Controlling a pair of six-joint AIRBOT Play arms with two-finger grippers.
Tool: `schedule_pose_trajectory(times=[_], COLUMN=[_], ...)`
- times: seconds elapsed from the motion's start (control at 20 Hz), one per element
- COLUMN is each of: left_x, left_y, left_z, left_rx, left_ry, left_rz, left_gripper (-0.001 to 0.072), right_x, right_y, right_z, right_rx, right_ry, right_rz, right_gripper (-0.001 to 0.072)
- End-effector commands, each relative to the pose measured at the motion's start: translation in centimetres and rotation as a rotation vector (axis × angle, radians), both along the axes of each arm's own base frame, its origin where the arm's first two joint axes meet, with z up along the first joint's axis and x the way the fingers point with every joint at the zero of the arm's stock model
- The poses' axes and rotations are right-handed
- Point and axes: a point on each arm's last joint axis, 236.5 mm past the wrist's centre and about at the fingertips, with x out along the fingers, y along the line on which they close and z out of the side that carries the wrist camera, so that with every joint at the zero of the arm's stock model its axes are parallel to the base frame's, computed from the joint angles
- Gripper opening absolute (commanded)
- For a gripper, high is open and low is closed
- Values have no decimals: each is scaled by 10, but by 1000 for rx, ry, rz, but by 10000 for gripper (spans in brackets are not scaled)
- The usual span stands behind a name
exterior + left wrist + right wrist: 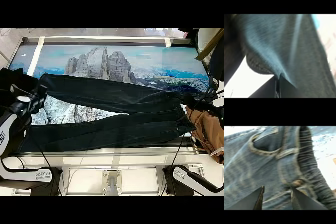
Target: Fold the clothes and pants, and hang the long-sleeved shirts on hangers.
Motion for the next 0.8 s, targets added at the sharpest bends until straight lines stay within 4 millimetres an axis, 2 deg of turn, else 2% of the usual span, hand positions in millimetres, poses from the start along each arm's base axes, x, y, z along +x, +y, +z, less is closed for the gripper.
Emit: schedule_pose_trajectory(times=[0.0, 0.1, 0.2, 0.3, 0.35, 0.4, 0.55, 0.65, 0.7, 0.75], left_x=[11, -1, -25, -55, -71, -83, -114, -121, -121, -122], left_y=[-4, -25, -46, -62, -62, -54, -4, 4, 3, 2], left_z=[42, 56, 58, 46, 36, 26, 2, -13, -20, -26], left_rx=[209, 256, 247, 234, 238, 265, 364, 351, 340, 335], left_ry=[12, 89, 179, 302, 384, 463, 655, 700, 713, 727], left_rz=[-215, -369, -483, -583, -604, -595, -421, -397, -401, -407], left_gripper=[10, 10, 10, 10, 10, 10, 11, 12, 56, 341], right_x=[2, 7, 18, 27, 30, 34, 37, 36, 35, 35], right_y=[-23, -35, -26, -7, -5, -6, -14, -12, -11, -10], right_z=[-8, -18, -28, -39, -45, -49, -53, -53, -53, -53], right_rx=[21, 82, 136, 179, 176, 173, 152, 154, 156, 156], right_ry=[-4, 8, 53, 110, 127, 129, 118, 124, 127, 129], right_rz=[-93, -142, -80, 16, 44, 45, 28, 38, 40, 46], right_gripper=[378, 388, 388, 388, 388, 388, 387, 386, 386, 386])
